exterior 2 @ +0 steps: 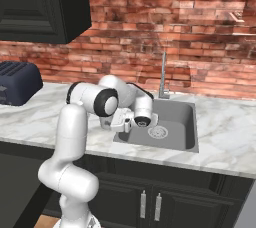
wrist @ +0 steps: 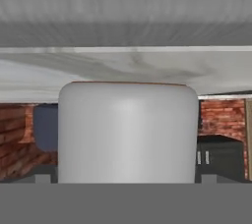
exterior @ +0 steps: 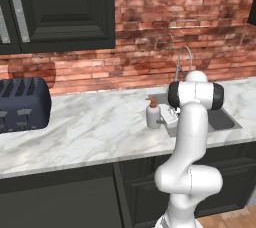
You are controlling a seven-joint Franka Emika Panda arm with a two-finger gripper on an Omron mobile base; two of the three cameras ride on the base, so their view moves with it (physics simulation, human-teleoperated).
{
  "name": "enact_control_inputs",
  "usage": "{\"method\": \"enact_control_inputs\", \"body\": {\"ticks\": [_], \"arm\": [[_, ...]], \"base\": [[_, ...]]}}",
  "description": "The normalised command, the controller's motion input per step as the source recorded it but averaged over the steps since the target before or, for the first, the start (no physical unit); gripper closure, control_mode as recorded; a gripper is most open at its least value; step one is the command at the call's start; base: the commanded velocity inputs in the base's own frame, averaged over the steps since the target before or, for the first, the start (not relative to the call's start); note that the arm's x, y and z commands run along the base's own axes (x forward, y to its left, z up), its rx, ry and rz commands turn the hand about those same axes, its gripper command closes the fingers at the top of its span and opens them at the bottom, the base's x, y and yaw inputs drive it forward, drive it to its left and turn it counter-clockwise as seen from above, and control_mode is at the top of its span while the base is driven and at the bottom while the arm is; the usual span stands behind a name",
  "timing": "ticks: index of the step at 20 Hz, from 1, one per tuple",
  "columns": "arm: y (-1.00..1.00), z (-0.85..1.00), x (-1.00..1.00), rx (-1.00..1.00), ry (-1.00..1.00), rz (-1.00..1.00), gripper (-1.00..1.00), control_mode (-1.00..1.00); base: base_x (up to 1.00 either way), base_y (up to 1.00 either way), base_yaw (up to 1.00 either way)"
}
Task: Restock the sink supplies by placing the sponge and soap dispenser on the counter and next to the sink. Make sure the soap dispenser is upright.
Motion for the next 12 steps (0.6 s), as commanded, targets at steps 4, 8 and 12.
{"method": "enact_control_inputs", "body": {"ticks": [4,8,12], "arm": [[-0.11,-0.26,-0.07,-0.16,-0.01,0.0,-1.0,-1.0],[-0.31,-0.36,-0.06,-0.12,-0.04,0.0,-1.0,-1.0],[-0.44,-0.5,0.0,-0.06,-0.04,0.0,-1.0,-1.0]], "base": [[0.0,0.0,0.0],[0.0,0.0,0.0],[0.0,0.0,0.0]]}}
